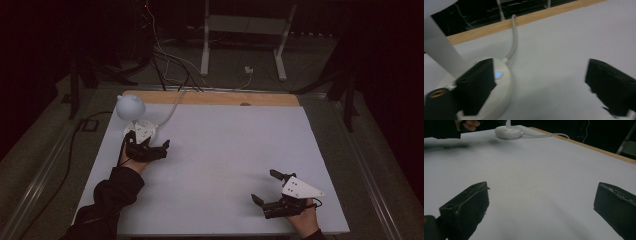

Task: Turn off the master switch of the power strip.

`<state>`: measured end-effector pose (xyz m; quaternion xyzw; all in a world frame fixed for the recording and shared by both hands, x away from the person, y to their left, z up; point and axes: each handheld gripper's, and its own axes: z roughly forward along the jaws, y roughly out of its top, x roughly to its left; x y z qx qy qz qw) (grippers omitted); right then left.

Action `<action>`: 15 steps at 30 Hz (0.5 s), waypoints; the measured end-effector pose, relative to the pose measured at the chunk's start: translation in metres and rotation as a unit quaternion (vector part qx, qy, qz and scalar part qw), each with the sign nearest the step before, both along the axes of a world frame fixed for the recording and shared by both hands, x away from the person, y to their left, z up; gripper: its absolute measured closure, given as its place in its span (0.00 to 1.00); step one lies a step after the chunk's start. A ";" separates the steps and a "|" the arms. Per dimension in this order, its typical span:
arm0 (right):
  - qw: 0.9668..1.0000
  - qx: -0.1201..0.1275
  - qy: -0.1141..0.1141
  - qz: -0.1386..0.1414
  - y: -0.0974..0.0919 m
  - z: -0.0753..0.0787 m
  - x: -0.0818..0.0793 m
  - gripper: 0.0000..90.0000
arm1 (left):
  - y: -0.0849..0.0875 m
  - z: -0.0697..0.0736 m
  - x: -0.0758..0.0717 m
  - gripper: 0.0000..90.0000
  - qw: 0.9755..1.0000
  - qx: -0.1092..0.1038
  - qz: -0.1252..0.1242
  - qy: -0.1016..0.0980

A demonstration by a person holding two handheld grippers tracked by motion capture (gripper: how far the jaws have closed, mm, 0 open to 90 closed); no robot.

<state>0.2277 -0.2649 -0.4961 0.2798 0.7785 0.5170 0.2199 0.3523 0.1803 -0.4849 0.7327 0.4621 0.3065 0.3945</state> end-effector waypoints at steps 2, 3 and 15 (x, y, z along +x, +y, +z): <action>1.000 0.001 0.001 0.000 0.000 0.000 0.000 0.00 | 0.000 -0.002 0.002 0.18 1.000 0.003 0.007 0.000; 1.000 0.001 0.001 0.000 0.000 0.000 0.000 0.00 | 0.001 -0.002 0.003 0.20 1.000 0.006 0.011 -0.001; 1.000 0.002 0.002 0.002 0.000 0.000 0.000 0.00 | 0.006 -0.008 0.014 0.67 0.999 0.009 0.037 -0.011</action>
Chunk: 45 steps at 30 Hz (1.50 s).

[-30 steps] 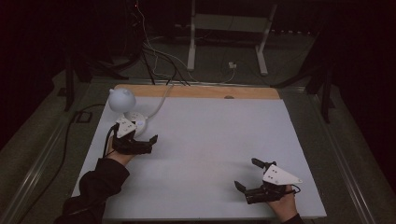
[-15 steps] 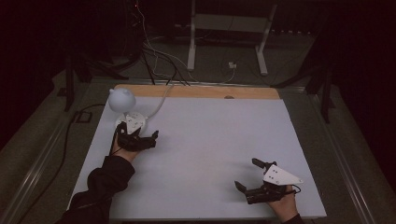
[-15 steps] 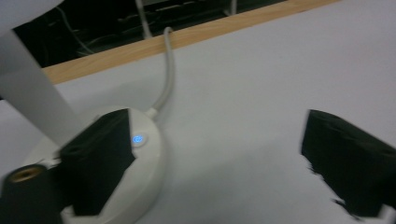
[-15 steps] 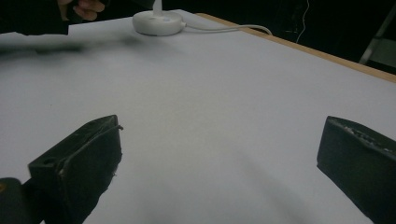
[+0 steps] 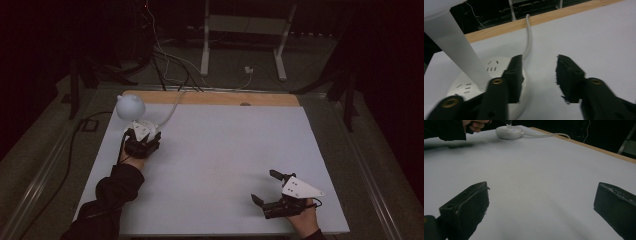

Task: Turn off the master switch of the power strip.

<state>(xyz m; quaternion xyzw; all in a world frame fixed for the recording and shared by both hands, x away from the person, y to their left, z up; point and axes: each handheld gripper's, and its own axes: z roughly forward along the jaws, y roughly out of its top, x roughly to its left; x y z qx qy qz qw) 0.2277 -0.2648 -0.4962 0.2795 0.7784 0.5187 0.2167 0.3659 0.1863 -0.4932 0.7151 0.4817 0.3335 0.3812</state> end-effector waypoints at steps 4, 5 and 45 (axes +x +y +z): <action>1.000 0.002 0.000 -0.001 0.000 0.000 0.000 0.00 | 0.003 -0.001 0.004 0.82 1.000 -0.001 0.014 0.001; 1.000 0.002 0.000 -0.001 -0.001 0.000 0.000 0.00 | 0.004 -0.002 0.005 0.86 1.000 0.002 0.018 0.000; 1.000 0.000 0.002 0.003 0.000 -0.001 0.000 0.00 | -0.002 -0.027 0.033 1.00 0.995 0.077 0.061 0.010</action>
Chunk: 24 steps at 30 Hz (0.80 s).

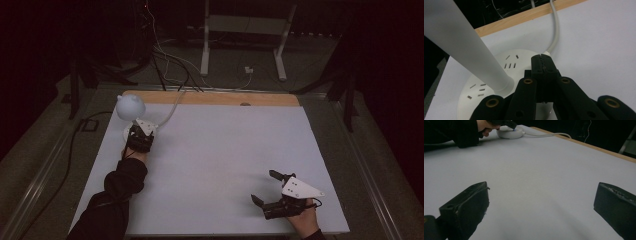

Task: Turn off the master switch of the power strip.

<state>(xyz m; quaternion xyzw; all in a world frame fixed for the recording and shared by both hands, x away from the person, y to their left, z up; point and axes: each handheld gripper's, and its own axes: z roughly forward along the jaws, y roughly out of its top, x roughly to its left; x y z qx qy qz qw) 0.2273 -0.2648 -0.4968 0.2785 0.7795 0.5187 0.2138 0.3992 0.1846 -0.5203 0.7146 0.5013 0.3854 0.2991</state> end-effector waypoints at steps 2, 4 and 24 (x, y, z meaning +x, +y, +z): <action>1.000 -0.001 -0.001 0.000 0.000 0.000 0.000 0.00 | -0.001 -0.001 0.001 1.00 1.000 0.002 0.004 0.000; 1.000 0.000 0.000 0.001 0.000 0.000 0.000 0.00 | -0.001 -0.001 0.001 1.00 1.000 0.003 0.008 0.002; 1.000 -0.002 0.000 0.002 0.001 0.000 0.000 0.00 | 0.004 -0.004 0.002 1.00 1.000 -0.004 0.007 0.001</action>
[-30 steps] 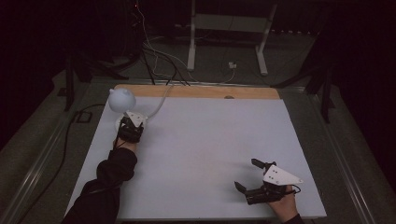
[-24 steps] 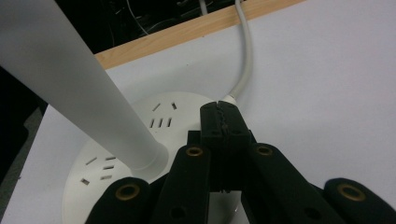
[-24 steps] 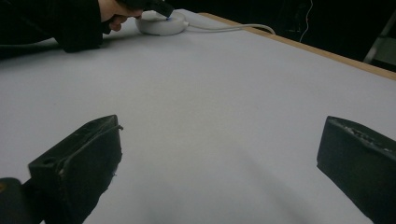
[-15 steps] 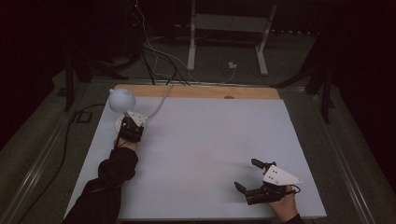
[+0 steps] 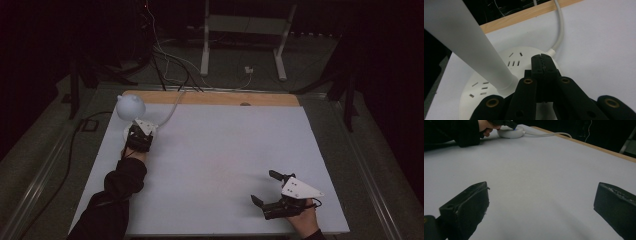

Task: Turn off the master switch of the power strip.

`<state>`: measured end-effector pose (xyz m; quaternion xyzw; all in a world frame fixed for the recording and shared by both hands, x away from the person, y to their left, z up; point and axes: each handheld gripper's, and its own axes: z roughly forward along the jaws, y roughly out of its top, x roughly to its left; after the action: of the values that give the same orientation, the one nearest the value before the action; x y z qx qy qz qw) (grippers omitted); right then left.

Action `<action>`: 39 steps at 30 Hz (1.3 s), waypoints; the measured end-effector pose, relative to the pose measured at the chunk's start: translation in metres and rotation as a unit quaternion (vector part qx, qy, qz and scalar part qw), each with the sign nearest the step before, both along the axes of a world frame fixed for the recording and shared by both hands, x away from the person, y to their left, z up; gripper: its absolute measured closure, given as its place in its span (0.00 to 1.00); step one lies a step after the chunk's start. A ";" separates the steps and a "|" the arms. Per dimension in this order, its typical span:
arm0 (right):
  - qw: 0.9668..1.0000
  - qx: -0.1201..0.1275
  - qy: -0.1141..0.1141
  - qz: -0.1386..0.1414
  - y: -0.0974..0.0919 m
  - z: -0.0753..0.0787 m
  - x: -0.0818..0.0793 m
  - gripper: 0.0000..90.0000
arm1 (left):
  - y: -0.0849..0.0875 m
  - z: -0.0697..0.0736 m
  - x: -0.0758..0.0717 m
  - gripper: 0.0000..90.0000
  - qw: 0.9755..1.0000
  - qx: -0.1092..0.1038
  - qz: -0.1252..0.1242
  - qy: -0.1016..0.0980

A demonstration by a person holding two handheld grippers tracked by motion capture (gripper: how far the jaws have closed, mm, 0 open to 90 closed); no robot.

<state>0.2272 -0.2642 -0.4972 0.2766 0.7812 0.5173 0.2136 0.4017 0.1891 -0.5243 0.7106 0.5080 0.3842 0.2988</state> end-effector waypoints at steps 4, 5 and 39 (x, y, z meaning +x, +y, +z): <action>1.000 0.000 0.000 0.000 0.000 0.000 0.000 0.00 | 0.001 -0.001 0.000 1.00 1.000 0.000 -0.004 0.003; 1.000 0.000 0.000 0.000 0.000 0.000 0.000 0.00 | 0.001 -0.001 0.001 1.00 1.000 0.002 -0.005 0.004; 1.000 -0.005 0.002 0.003 0.002 -0.001 0.000 0.00 | 0.004 0.002 0.001 1.00 0.999 0.032 -0.041 0.017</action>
<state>0.2273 -0.2623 -0.4982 0.2744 0.7850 0.5133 0.2121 0.4030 0.1932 -0.5224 0.7464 0.4708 0.3756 0.2831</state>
